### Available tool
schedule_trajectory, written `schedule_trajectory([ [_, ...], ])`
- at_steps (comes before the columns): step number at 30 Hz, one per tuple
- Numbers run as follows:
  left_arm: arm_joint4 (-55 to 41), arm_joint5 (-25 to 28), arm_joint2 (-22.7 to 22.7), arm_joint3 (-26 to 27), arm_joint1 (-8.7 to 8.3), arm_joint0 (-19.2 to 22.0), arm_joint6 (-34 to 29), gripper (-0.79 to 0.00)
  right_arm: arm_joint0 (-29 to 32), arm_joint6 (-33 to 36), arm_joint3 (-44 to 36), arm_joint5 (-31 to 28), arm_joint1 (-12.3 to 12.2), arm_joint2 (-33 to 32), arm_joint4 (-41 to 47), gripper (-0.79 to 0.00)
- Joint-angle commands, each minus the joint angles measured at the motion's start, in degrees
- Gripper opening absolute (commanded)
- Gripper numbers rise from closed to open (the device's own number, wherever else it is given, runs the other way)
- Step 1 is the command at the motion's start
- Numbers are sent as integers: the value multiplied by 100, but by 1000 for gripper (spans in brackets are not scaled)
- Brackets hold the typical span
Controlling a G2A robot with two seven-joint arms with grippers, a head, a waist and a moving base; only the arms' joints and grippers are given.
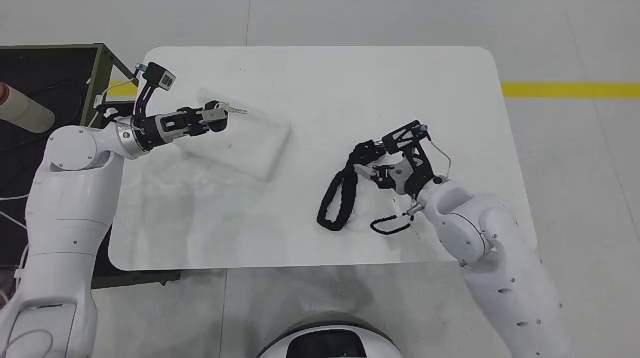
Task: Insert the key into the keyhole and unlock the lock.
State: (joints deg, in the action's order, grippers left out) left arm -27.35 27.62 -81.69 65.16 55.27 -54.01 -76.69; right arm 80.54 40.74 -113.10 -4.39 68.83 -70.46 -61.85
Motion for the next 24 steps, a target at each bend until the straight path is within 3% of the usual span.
schedule_trajectory([
  [1,0,0,0,0,0,0,0,-785,3,-21,0,-8,-1,0,-5,0],
  [7,0,0,0,0,0,0,0,-785,3,-21,0,-8,-1,0,-5,0],
  [10,0,0,0,0,0,0,0,-785,219,329,-293,-12,25,18,708,0],
  [15,0,0,0,0,0,0,0,-785,-474,1781,-209,995,120,-173,2396,0],
  [18,0,0,0,0,0,0,0,-785,-887,2204,8,1635,173,-102,2665,0],
  [24,0,0,0,0,0,0,0,-785,-1305,2303,356,1919,263,-3,3195,0],
])
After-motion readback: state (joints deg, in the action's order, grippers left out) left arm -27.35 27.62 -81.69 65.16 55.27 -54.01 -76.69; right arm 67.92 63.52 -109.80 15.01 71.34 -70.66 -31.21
